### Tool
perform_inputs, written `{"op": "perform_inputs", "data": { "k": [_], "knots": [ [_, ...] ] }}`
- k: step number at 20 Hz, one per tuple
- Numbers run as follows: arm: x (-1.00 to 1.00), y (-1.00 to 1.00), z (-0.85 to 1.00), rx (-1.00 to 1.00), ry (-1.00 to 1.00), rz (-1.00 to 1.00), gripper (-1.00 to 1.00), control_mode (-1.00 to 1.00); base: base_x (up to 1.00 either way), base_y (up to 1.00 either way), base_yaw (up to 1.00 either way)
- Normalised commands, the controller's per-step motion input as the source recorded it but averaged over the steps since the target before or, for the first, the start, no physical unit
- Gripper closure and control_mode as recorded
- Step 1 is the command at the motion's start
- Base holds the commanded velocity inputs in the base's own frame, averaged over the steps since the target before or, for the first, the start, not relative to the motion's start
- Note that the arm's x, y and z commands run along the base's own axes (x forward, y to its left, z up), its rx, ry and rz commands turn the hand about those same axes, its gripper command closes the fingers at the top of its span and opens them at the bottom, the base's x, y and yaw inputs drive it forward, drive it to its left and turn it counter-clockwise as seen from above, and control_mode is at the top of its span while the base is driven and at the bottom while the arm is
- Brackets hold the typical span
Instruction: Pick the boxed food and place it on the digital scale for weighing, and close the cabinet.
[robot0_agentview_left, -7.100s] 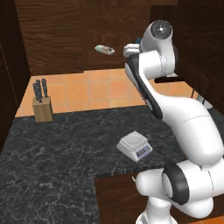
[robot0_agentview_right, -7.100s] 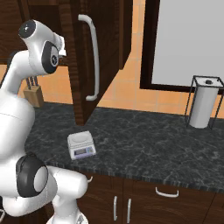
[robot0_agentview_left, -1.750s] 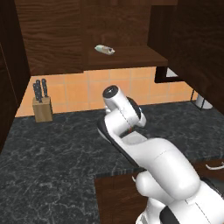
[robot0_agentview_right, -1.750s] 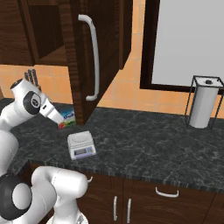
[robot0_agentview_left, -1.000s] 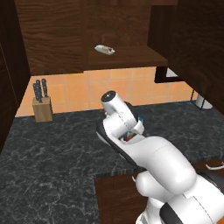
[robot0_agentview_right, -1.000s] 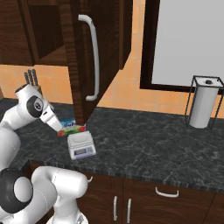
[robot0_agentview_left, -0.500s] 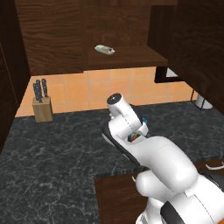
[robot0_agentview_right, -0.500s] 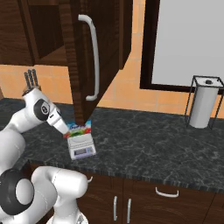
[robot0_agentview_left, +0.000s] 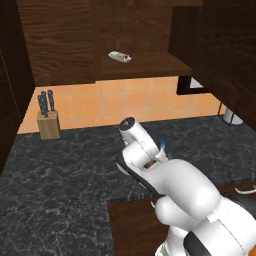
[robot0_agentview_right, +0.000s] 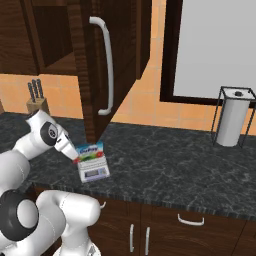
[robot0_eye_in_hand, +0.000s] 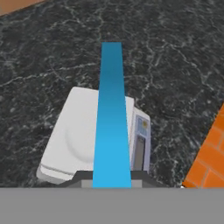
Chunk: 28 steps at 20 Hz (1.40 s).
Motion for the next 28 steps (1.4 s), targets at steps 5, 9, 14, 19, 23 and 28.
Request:
{"op": "perform_inputs", "data": {
  "k": [5,9,14,19,23,28],
  "knots": [
    [0.0,0.0,-0.24,0.0,-0.08,0.0,1.0,-1.0,0.0,0.0,0.0],
    [0.0,0.0,0.04,0.0,-0.27,0.0,1.0,-1.0,0.0,0.0,0.0],
    [0.01,-0.02,0.06,0.0,-0.07,0.0,1.0,-1.0,0.0,0.0,0.0],
    [0.02,-0.05,0.0,0.0,0.07,-0.01,1.0,-1.0,0.0,0.0,0.0],
    [0.13,-0.01,-0.02,0.0,0.1,-0.02,1.0,-1.0,0.0,0.0,0.0],
    [0.19,0.0,-0.05,0.0,0.04,0.0,1.0,-1.0,0.0,0.0,0.0]
  ]
}}
